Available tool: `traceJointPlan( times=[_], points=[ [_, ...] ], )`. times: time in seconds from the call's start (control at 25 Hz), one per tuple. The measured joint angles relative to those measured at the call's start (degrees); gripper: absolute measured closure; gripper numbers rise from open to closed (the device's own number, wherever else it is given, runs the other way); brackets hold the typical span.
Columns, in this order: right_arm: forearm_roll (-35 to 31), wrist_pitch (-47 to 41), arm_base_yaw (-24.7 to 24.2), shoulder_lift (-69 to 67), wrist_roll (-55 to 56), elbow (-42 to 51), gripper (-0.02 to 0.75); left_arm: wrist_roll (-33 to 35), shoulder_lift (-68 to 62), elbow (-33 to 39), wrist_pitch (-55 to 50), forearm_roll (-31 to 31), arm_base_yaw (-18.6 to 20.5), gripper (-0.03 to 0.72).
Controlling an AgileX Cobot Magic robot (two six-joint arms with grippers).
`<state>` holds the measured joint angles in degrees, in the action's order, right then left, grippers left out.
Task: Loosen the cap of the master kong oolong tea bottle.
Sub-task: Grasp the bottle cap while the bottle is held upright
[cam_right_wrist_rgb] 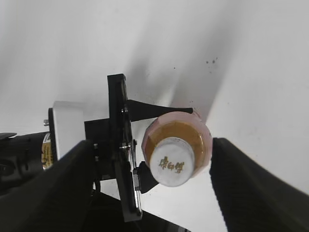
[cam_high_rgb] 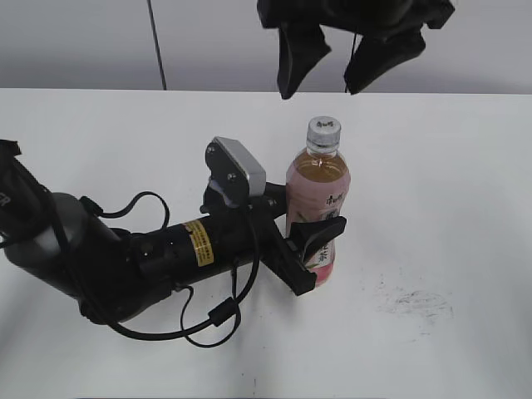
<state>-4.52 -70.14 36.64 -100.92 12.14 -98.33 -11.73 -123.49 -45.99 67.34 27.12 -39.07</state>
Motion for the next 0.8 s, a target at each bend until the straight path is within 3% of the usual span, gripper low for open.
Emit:
traceJointPlan(
  times=[0.44, 0.56, 0.68, 0.8],
  points=[
    [0.0, 0.0, 0.0, -1.5, 0.8, 5.0, 0.176, 0.0, 0.0, 0.0, 0.0, 0.1, 0.0, 0.307],
    [0.1, 0.0, 0.0, -2.0, 0.8, 5.0, 0.256, 0.0, 0.0, 0.0, 0.0, 0.1, 0.0, 0.307],
    [0.7, 0.1, 0.0, -2.2, 0.3, 5.0, 0.457, 0.0, 0.0, 0.0, 0.0, 0.1, 0.0, 0.307],
    [0.9, 0.1, 0.0, -2.2, -5.5, 5.0, 0.464, 0.0, 0.0, 0.0, 0.0, 0.1, 0.0, 0.307]
  ],
)
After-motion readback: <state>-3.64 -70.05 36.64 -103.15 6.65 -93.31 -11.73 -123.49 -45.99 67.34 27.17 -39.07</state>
